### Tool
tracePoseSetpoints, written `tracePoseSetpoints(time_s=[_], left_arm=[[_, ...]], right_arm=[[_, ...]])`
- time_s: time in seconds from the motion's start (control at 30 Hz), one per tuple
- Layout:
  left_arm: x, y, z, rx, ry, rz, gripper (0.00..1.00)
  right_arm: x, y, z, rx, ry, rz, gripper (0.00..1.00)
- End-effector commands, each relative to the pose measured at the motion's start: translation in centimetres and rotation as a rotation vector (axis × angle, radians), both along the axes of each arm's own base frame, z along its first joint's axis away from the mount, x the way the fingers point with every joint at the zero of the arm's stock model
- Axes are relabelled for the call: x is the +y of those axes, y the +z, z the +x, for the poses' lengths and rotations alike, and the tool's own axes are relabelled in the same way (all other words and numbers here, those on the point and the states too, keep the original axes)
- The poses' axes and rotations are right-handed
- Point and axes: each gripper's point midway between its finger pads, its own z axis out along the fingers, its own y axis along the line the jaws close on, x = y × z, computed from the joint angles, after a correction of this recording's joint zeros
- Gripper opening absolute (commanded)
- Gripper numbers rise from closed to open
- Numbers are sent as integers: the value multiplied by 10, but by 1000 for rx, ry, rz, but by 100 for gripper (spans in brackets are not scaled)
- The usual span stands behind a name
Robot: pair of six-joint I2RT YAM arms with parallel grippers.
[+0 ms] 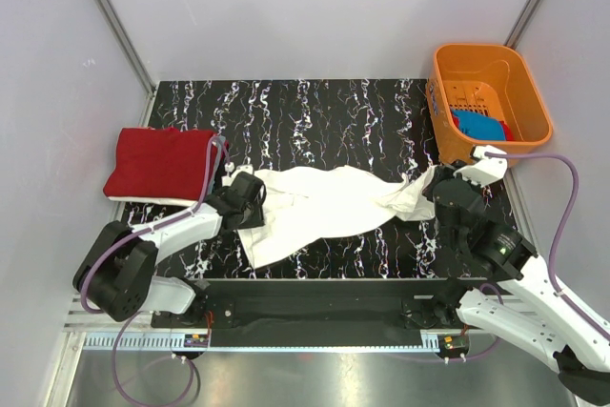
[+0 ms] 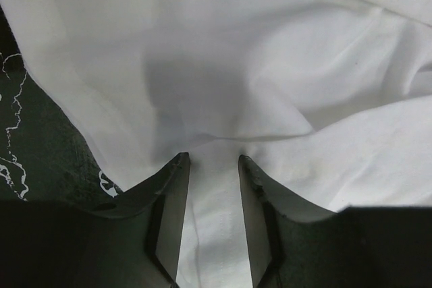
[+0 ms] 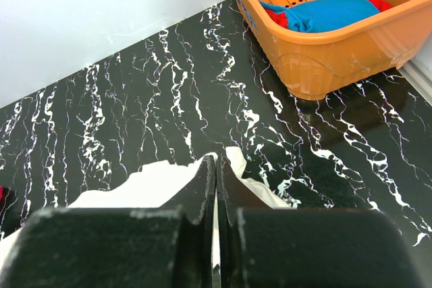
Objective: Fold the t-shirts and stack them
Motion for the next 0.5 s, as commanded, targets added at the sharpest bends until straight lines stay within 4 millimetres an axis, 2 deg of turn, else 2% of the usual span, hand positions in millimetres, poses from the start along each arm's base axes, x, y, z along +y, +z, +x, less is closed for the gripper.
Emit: tracePoseSetpoints(time_s=[0.0,0.07,0.23,0.37,0.47], left_arm=[[0,3,5,-25,20,1,38],[0,4,5,-27,18,-1,34],[-1,7,5,-44,15,-4,3],[-5,16,4,-55,-2,-8,0],[-8,35,7,-88,-9,-28,0]], right_arm=[[-4,7,0,-29,-21,37,0],[-4,7,-1,-31,-21,39,0],[-3,5,0,-28,-22,37,0],[-2,4,1,-26,-16,37,0],[1,2,2,-21,-8,39,0]])
